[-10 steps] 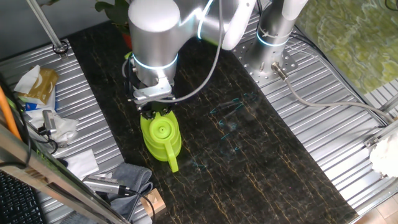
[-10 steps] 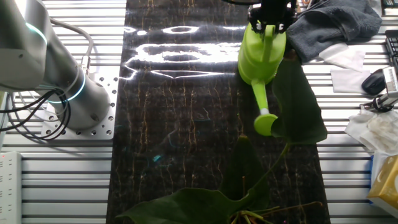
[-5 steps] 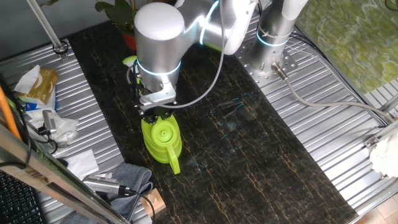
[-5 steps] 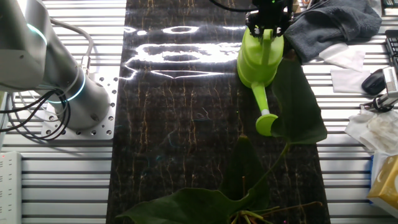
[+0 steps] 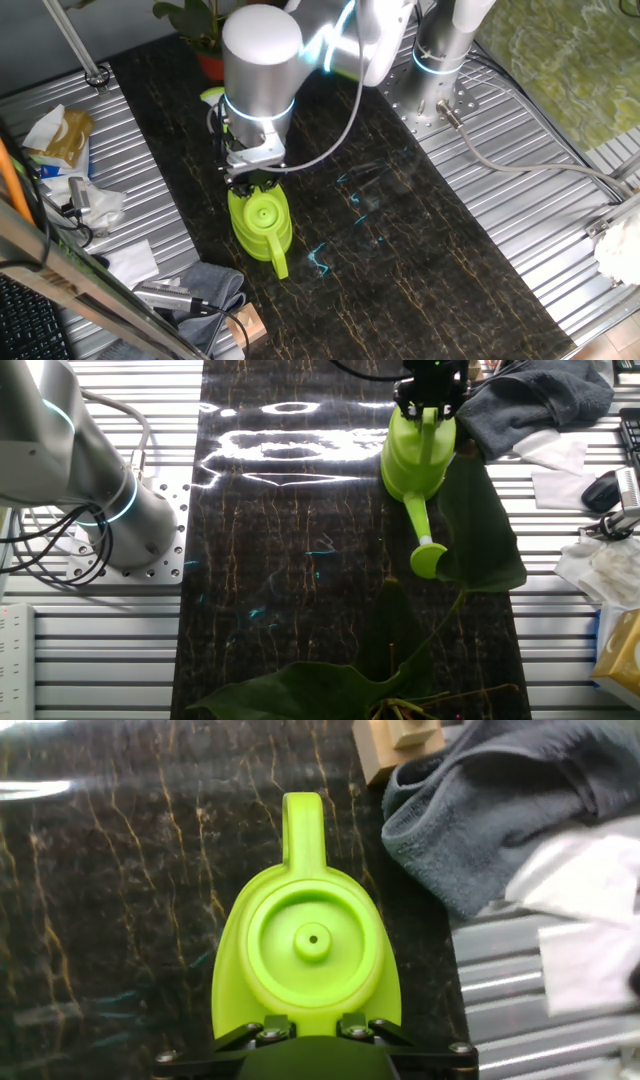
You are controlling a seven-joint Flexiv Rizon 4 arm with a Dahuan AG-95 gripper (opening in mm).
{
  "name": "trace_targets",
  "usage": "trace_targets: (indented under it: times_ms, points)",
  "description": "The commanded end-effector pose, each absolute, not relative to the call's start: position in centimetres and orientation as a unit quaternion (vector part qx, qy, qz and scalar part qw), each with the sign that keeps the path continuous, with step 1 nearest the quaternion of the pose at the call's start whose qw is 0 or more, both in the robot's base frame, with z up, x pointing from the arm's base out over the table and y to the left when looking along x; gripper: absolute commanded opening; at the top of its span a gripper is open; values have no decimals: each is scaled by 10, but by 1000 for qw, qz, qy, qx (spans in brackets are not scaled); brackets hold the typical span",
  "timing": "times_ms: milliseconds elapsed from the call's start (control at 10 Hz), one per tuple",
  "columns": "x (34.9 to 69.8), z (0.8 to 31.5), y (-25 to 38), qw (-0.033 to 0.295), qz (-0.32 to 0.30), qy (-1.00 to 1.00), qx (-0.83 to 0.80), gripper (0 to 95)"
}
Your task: Water the plant
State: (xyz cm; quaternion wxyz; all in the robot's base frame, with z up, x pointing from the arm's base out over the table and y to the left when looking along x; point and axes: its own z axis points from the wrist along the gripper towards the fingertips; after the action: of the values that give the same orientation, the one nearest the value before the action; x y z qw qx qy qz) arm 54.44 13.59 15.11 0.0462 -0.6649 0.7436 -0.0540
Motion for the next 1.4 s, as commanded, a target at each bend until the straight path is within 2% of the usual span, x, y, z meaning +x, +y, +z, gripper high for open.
trace_targets:
  times_ms: [100, 300, 700, 1400]
  points:
    - [545, 152, 137, 57, -42, 763, -642, 570]
    - [547, 161, 140, 68, -39, 762, -643, 950]
    - [547, 166, 140, 72, -41, 765, -639, 950]
    - [534, 219, 139, 74, -41, 793, -604, 950]
